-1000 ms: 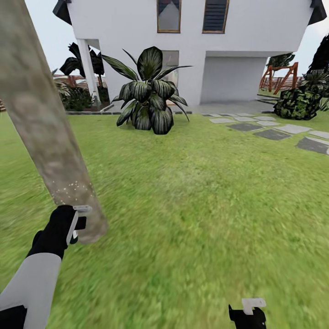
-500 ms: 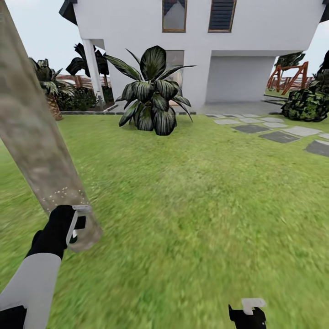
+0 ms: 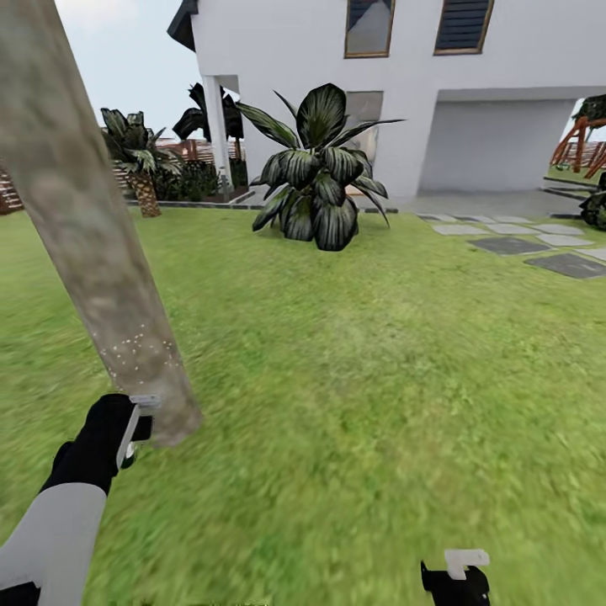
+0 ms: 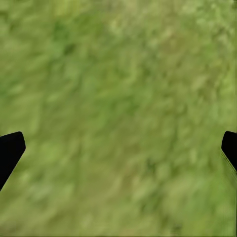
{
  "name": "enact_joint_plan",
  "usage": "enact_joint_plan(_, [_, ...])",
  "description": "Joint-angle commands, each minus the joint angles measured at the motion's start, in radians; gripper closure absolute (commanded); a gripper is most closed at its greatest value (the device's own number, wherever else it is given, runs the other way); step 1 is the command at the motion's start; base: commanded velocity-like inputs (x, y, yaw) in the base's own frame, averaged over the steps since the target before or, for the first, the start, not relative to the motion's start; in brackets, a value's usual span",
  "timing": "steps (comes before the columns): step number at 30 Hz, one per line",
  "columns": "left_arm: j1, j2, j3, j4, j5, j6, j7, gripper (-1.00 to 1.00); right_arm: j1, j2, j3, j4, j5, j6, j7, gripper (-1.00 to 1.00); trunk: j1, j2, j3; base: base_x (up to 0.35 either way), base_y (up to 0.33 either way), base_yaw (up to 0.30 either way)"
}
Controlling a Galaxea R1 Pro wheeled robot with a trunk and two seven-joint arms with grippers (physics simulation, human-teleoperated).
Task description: In the garden, pick up the pesticide atomizer on the floor and spray pesticide onto both trees until each tree trunk is fully covered.
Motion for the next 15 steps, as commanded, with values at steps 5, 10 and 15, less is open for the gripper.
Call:
enact_joint_plan(5, [0.014, -0.001, -0.001, 0.005, -0.001, 0.001, 0.008, 1.0, 0.0, 0.0, 0.005, 0.0, 0.002, -0.002, -0.004, -1.0, 0.0, 0.0, -0.001, 0.027, -0.276, 0.247])
enact_joint_plan(10, [0.018, 0.001, 0.008, 0.007, -0.004, -0.022, 0.009, 1.0, 0.0, -0.001, 0.005, 0.001, 0.002, -0.002, -0.003, -1.0, 0.0, 0.0, -0.001, 0.125, -0.274, 0.038])
enact_joint_plan(15, [0.03, 0.023, 0.073, 0.078, -0.006, -0.147, 0.009, 1.0, 0.0, -0.002, 0.005, 0.002, 0.003, -0.003, -0.003, -1.0, 0.0, 0.0, -0.001, 0.262, -0.134, 0.002])
